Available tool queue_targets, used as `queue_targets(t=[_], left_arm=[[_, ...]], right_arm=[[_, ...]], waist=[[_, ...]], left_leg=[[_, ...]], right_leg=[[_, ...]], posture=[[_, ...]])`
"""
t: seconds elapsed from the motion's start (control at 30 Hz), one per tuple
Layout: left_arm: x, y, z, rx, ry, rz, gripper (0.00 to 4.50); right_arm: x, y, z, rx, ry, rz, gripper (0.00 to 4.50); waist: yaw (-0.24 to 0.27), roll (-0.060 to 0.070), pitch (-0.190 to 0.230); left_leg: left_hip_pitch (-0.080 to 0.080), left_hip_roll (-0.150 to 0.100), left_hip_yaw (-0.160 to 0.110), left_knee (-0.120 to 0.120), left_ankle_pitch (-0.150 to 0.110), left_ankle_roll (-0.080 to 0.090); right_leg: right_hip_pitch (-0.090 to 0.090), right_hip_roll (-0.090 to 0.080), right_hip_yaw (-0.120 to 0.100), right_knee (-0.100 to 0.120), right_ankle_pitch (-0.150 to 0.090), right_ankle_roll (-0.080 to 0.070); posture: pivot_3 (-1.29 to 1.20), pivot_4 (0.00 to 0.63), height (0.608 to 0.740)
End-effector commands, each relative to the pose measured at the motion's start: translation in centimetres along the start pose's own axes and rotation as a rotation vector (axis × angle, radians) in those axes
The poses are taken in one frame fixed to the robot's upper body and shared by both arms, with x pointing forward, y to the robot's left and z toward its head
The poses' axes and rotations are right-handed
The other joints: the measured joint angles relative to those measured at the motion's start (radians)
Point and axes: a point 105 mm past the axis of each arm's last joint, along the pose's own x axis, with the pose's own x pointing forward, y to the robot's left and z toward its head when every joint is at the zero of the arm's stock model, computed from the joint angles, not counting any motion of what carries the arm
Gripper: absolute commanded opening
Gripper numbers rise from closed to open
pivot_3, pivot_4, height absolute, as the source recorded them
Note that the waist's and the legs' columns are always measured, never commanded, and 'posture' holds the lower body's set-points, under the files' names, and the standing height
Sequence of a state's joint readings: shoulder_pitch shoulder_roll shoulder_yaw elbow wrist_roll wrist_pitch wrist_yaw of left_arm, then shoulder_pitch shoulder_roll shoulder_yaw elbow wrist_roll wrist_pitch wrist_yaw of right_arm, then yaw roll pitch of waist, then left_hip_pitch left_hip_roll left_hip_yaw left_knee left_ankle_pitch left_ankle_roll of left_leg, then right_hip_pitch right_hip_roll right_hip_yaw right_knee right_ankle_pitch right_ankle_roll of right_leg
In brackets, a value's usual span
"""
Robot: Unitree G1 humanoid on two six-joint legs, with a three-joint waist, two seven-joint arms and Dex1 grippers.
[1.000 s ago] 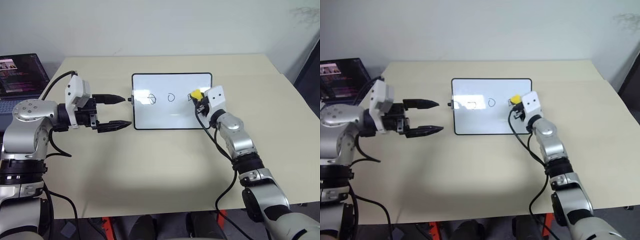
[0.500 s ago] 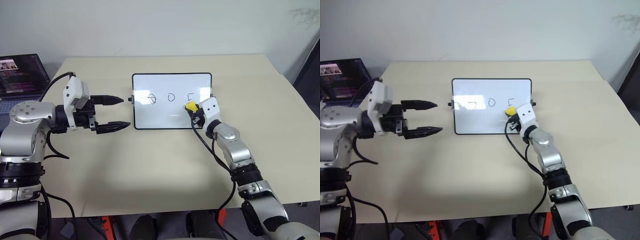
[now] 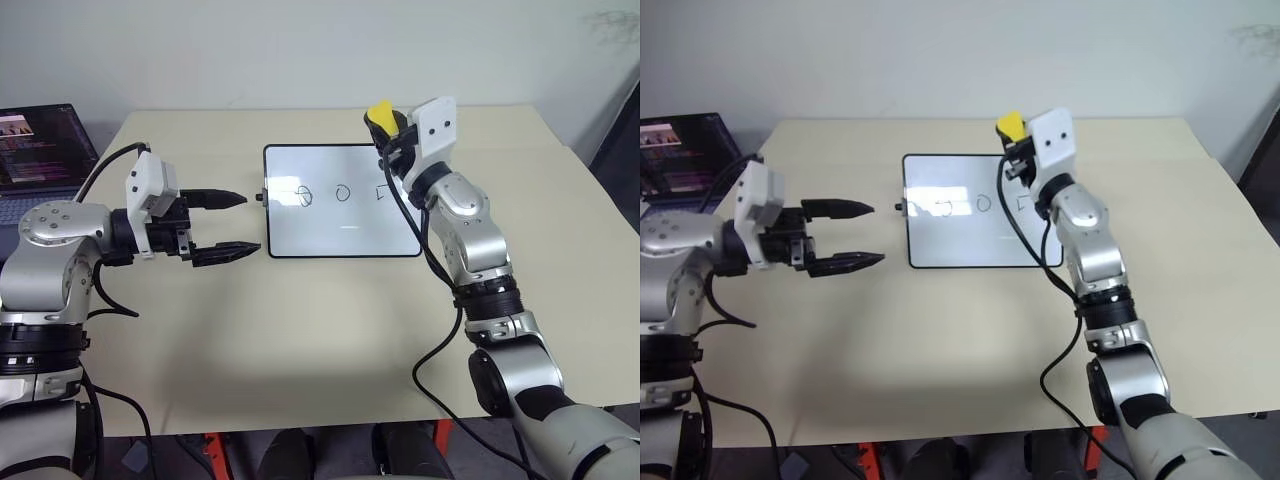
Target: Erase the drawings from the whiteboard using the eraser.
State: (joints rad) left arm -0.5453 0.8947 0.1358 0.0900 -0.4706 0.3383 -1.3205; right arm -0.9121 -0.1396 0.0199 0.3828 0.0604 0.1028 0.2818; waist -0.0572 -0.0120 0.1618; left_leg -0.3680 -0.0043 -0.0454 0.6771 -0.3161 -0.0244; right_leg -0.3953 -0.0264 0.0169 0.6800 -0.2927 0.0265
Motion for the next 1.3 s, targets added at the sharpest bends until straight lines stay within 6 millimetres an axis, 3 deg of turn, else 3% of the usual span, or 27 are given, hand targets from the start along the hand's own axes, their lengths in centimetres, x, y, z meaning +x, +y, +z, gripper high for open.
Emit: queue_targets(t=[0.03,0.23,0.33,0.6,0.87,1.07,1.3], left_arm=[[-0.4,0.3,1.2,0.052,-0.022,0.015,4.5],[-0.8,0.1,1.2,0.054,-0.013,0.024,4.5],[-1.0,0.1,1.2,0.055,-0.011,0.031,4.5],[-1.2,0.0,1.2,0.056,-0.009,0.041,4.5],[-1.2,0.0,1.3,0.058,-0.011,0.041,4.5],[-1.0,0.0,1.3,0.059,-0.015,0.035,4.5],[-0.7,0.1,1.3,0.061,-0.021,0.03,4.5]], right_arm=[[0.4,-0.3,-0.9,-0.024,0.009,-0.01,1.24],[0.3,-0.1,-4.3,-0.068,0.124,-0.004,1.24],[-0.3,0.1,-6.3,-0.107,0.216,0.013,1.24],[-2.3,1.9,-7.9,-0.096,0.265,0.067,1.24],[-5.9,3.8,-9.5,-0.066,0.331,0.117,1.24],[-7.4,4.1,-9.5,-0.056,0.352,0.13,1.24],[-6.1,2.1,-5.2,-0.023,0.218,0.053,1.24]], waist=[[0.001,0.0,0.0],[-0.001,0.0,0.0],[-0.003,0.0,0.0],[-0.002,-0.001,-0.001],[0.0,-0.001,-0.001],[0.0,-0.001,-0.001],[0.001,-0.001,-0.001]], left_leg=[[0.0,0.0,0.0,0.0,0.0,0.0],[-0.003,0.0,0.001,0.0,0.0,0.0],[-0.012,0.0,0.001,0.001,0.003,-0.005],[-0.012,0.0,0.001,0.001,0.003,-0.005],[-0.012,0.0,0.0,0.002,0.002,-0.003],[-0.012,0.0,0.0,0.002,0.002,-0.003],[-0.012,0.0,0.0,0.002,0.002,-0.003]], right_leg=[[0.0,0.0,0.0,0.0,0.0,0.0],[-0.003,0.0,0.0,0.0,0.0,0.0],[-0.012,0.0,0.0,0.002,0.0,0.0],[-0.013,0.0,0.0,0.002,0.0,0.0],[-0.012,0.0,0.0,0.002,0.0,0.0],[-0.012,0.0,0.0,0.002,0.0,0.0],[-0.012,0.0,-0.001,0.002,0.0,0.0]], posture=[[0.0,0.15,0.74],[0.0,0.15,0.74],[0.0,0.15,0.74],[0.0,0.15,0.74],[0.0,0.15,0.74],[0.0,0.15,0.74],[0.0,0.15,0.74]])
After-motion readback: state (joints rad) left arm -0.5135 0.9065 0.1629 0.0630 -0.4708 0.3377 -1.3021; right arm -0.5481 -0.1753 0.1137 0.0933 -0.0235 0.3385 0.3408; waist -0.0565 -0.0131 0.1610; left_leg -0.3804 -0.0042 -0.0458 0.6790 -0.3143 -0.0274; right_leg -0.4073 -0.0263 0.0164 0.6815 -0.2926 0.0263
